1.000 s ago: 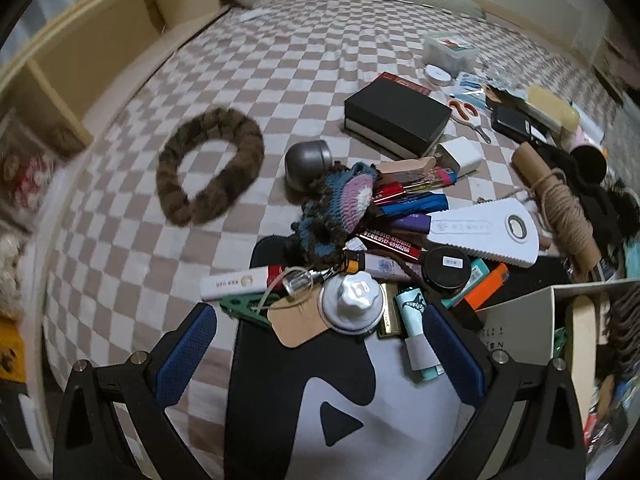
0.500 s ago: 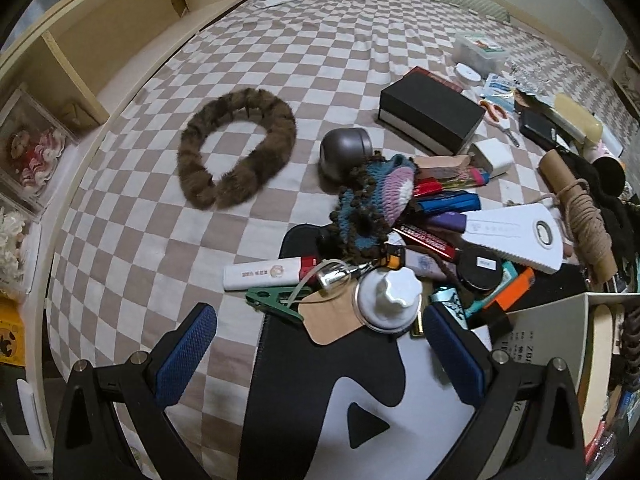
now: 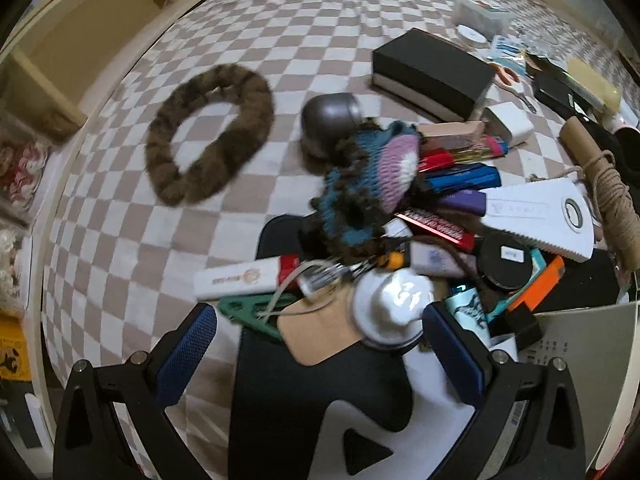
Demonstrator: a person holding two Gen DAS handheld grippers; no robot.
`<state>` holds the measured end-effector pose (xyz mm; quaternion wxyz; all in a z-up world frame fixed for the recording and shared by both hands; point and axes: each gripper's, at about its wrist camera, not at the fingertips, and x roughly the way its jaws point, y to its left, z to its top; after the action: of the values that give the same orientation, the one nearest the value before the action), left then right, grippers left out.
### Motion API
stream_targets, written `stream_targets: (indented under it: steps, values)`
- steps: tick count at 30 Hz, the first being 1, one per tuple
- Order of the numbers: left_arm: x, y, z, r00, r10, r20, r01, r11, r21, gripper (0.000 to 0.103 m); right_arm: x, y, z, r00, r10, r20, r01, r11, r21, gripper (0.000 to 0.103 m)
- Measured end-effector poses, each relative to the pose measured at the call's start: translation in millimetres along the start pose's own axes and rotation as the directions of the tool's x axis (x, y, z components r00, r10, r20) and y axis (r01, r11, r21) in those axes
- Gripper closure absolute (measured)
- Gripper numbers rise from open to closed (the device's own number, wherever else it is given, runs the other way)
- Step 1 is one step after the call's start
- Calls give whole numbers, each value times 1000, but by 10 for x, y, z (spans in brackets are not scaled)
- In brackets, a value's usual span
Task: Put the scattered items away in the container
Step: 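Close the right gripper on the black cylinder while the left gripper closes on the white-capped bottle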
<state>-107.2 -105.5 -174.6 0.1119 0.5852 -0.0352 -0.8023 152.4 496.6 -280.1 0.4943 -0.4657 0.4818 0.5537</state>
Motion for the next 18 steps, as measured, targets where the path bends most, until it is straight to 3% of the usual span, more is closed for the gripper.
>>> stream_targets:
  steps: [8, 9, 11, 13, 18]
  values:
    - [2, -231, 84, 997, -72, -11, 72, 997, 14, 2, 12, 5, -19, 1000, 7, -4, -7, 1000, 7, 55]
    - [22, -251, 95, 997, -81, -22, 81, 997, 11, 6, 11, -3, -20, 1000, 14, -7, -14, 1000, 12, 55]
    - [89, -277, 105, 994, -95, -55, 96, 995, 7, 35, 5, -23, -24, 1000, 27, -8, -27, 999, 23, 55]
    - [158, -299, 111, 991, -104, -89, 104, 995, 2, 42, -4, -46, -28, 999, 38, -5, -38, 999, 30, 55]
    - [249, -268, 98, 988, -98, -118, 98, 995, -4, 47, 10, -82, -42, 998, 58, 0, -58, 997, 58, 56]
